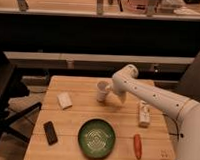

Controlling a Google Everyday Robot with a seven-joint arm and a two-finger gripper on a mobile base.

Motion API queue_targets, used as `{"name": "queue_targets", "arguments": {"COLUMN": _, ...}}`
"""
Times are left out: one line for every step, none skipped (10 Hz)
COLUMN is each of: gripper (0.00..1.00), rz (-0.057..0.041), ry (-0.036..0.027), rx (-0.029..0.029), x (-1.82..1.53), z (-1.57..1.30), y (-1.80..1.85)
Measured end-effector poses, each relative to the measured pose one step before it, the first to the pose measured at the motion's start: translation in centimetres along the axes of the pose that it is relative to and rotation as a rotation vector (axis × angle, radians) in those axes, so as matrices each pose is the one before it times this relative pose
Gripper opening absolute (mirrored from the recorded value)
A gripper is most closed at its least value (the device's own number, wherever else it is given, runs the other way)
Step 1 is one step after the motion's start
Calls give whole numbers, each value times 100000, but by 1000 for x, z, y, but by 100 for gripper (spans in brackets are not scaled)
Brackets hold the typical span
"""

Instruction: Pick up the ceramic cup

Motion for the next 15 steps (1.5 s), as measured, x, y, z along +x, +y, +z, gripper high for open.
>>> {"name": "queue_targets", "arguments": {"gripper": 80, "rz": -40, "ry": 55, "rx": -25, "x": 100, "z": -122, "y": 147}}
{"name": "queue_targets", "arguments": {"gripper": 80, "rz": 24, "ry": 22, "rx": -117, "x": 40, "z": -14, "y": 94}}
{"name": "queue_targets", "arguments": {"gripper": 80, "rz": -123, "ry": 64, "rx": -8, "x": 28, "z": -34, "y": 7}}
{"name": "queue_targets", "arguments": {"gripper": 80, "rz": -114, "ry": 22, "rx": -34, "x": 27, "z": 9, "y": 38}}
{"name": "queue_targets", "arguments": {"gripper": 80, "rz": -23, "ry": 79, "rx": -64, "x": 68, "z": -5, "y": 68}}
{"name": "queue_targets", "arguments": {"gripper": 80, "rz": -23, "ry": 27, "rx": -68, "x": 59, "z": -26, "y": 88}}
{"name": "queue_targets", "arguments": {"gripper": 80, "rz": -15, "ry": 109, "rx": -78, "x": 81, "z": -108, "y": 99}}
{"name": "queue_targets", "arguments": {"gripper": 80, "rz": -72, "ry": 41, "rx": -63, "x": 33, "z": -69, "y": 96}}
{"name": "queue_targets", "arguments": {"gripper": 78, "rz": -47, "ry": 32, "rx": -138, "x": 27, "z": -50, "y": 95}}
{"name": "queue_targets", "arguments": {"gripper": 78, "rz": -49, "ry": 67, "rx": -80, "x": 40, "z": -88, "y": 58}}
{"name": "queue_targets", "arguments": {"gripper": 79, "rz": -20, "ry": 80, "rx": 26, "x": 50, "z": -111, "y": 30}}
{"name": "queue_targets", "arguments": {"gripper": 80, "rz": 1, "ry": 9, "rx": -20, "x": 17, "z": 2, "y": 41}}
{"name": "queue_targets", "arguments": {"gripper": 80, "rz": 11, "ry": 55, "rx": -36, "x": 50, "z": -10, "y": 109}}
{"name": "queue_targets", "arguments": {"gripper": 80, "rz": 4, "ry": 28, "rx": -23, "x": 26, "z": 4, "y": 91}}
{"name": "queue_targets", "arguments": {"gripper": 80, "rz": -28, "ry": 96, "rx": -39, "x": 62, "z": 4, "y": 88}}
